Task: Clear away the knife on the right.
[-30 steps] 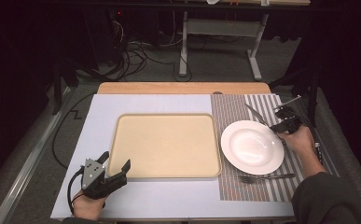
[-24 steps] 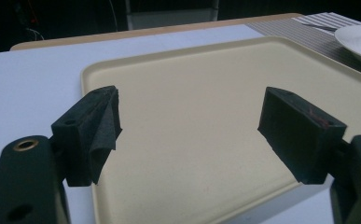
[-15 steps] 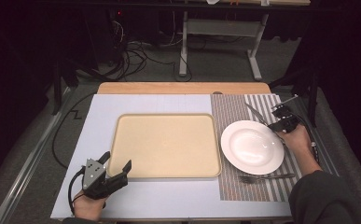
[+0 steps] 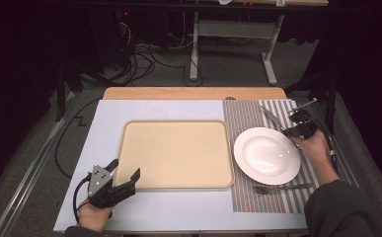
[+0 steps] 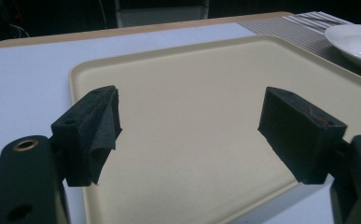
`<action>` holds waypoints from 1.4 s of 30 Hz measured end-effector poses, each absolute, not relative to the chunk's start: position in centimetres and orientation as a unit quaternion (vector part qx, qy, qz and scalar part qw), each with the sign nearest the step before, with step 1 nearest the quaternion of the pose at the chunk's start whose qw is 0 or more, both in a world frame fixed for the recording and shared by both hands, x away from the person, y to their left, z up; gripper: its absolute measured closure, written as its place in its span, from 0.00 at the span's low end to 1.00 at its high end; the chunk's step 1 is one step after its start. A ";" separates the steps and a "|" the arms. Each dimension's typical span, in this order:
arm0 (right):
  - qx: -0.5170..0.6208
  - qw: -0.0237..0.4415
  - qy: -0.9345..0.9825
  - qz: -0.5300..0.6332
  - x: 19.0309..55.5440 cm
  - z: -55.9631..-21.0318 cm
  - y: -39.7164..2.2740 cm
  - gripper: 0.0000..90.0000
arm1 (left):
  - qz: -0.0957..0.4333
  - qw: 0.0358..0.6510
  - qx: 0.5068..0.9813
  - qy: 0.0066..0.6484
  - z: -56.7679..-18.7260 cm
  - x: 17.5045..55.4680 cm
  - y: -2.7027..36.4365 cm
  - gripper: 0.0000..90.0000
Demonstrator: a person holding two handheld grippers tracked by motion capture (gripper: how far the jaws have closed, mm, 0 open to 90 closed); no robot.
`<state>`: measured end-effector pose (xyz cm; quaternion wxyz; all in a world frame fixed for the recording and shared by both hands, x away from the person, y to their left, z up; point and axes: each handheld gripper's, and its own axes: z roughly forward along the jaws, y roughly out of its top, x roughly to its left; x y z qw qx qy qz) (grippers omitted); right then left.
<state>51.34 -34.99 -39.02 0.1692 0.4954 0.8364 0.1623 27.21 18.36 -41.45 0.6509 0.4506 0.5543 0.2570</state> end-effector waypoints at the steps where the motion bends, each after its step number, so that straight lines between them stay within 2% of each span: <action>1: 0.495 0.170 0.836 0.165 51.3 -38.8 -35.0 0.89 | 0.257 0.650 0.453 0.553 -41.5 27.3 18.4 0.24; 13: 0.495 0.188 0.827 0.189 49.3 -36.1 -34.4 0.89 | 0.247 0.644 0.471 0.549 -42.0 27.5 18.0 0.24; 20: 0.487 0.192 0.827 0.205 47.9 -34.6 -33.8 0.89 | 0.242 0.650 0.465 0.550 -41.9 27.5 18.1 0.24; 42: 0.420 0.166 0.858 0.244 41.1 -31.5 -28.1 0.89 | 0.239 0.659 0.457 0.547 -41.5 27.1 18.2 0.24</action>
